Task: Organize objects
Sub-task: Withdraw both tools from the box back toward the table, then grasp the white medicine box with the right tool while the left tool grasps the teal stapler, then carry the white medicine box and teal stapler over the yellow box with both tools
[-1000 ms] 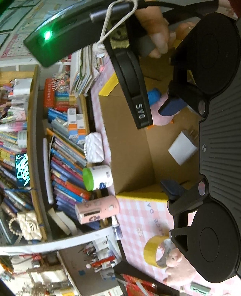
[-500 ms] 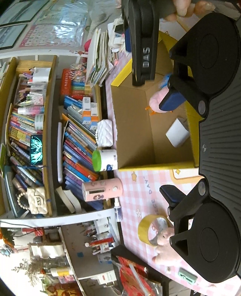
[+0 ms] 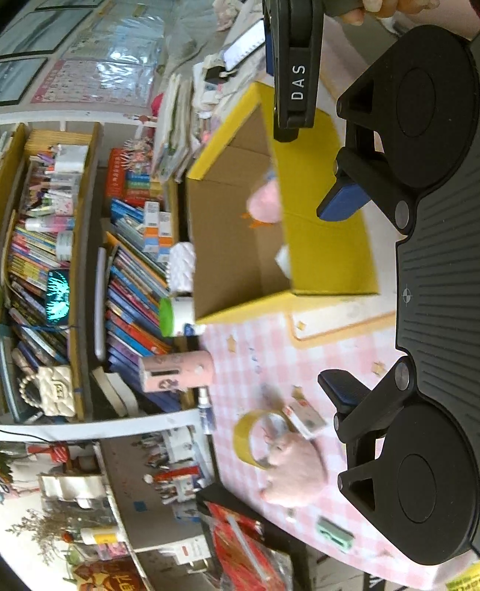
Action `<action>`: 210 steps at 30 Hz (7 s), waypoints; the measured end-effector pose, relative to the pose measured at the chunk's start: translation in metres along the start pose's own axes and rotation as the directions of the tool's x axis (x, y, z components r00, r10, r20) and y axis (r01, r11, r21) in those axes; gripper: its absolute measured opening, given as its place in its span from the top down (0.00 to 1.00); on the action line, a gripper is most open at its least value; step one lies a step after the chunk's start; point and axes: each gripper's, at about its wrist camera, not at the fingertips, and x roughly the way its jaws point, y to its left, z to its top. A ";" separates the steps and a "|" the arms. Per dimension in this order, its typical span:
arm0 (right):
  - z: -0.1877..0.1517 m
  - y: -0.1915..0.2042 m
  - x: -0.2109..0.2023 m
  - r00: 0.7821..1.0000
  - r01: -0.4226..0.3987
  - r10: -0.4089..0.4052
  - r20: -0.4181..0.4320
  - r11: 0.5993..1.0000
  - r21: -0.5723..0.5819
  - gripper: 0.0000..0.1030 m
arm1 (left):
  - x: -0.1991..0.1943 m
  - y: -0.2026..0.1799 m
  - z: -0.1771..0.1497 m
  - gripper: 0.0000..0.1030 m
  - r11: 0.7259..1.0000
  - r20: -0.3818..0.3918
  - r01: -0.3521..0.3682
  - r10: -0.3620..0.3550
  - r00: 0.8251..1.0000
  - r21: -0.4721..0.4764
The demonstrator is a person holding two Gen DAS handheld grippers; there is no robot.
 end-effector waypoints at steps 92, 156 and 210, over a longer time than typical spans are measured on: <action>0.028 0.267 0.128 0.919 -0.366 0.299 -0.257 0.889 -0.276 0.28 | 0.037 0.216 -0.011 0.06 0.899 -0.202 -0.369 0.326 0.924 -0.236; 0.033 0.248 0.102 0.880 -0.463 0.398 -0.257 0.841 -0.282 0.49 | 0.018 0.219 -0.013 0.78 0.917 -0.157 -0.206 0.161 0.974 -0.342; -0.096 0.108 -0.069 0.969 -0.133 0.126 -0.213 0.991 -0.022 0.49 | -0.075 0.088 -0.081 0.78 0.981 -0.169 0.177 -0.189 0.967 -0.084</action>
